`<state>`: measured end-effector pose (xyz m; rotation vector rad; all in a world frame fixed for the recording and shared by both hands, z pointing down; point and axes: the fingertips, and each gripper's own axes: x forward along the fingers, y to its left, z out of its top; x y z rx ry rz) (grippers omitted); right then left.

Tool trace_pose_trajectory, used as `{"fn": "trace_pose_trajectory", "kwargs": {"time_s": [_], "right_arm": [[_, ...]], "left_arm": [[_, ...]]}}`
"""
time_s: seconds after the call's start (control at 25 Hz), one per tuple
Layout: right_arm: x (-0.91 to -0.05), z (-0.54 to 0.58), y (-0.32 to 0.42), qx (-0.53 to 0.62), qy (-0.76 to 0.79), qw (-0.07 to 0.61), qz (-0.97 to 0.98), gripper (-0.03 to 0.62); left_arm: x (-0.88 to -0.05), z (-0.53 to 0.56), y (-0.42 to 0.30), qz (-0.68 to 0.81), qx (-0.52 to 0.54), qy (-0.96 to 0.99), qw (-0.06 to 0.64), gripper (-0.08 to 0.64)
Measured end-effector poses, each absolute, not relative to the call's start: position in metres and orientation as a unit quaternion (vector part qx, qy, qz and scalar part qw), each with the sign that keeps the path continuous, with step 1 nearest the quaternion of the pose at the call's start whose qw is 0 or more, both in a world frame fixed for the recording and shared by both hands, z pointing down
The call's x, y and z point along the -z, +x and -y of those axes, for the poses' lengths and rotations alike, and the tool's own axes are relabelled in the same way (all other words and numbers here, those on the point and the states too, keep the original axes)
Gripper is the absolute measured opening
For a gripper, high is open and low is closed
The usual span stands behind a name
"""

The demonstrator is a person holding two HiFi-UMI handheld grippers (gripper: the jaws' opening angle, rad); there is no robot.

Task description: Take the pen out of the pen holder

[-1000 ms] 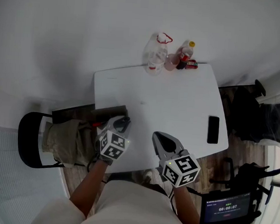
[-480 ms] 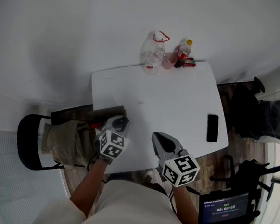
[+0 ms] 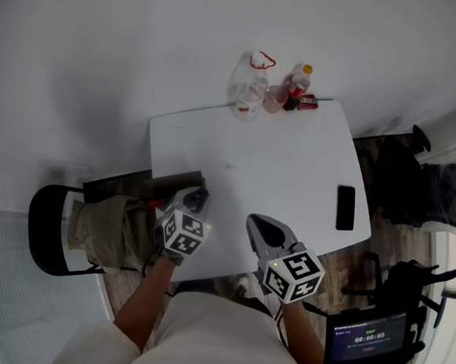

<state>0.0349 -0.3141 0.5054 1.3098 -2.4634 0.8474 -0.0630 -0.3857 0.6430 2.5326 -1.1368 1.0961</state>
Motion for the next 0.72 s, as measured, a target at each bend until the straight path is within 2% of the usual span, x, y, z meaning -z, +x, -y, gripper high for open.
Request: {"fn": "trace_pose_trajectory", "kwargs": {"time_s": [0.72], "right_arm": [[-0.497,0.304,0.035,-0.270,0.441,0.107,0.849,0.003]], "left_arm": [[-0.625,0.385,-0.070,0.407,-0.343,0.844,0.064,0.066]]}}
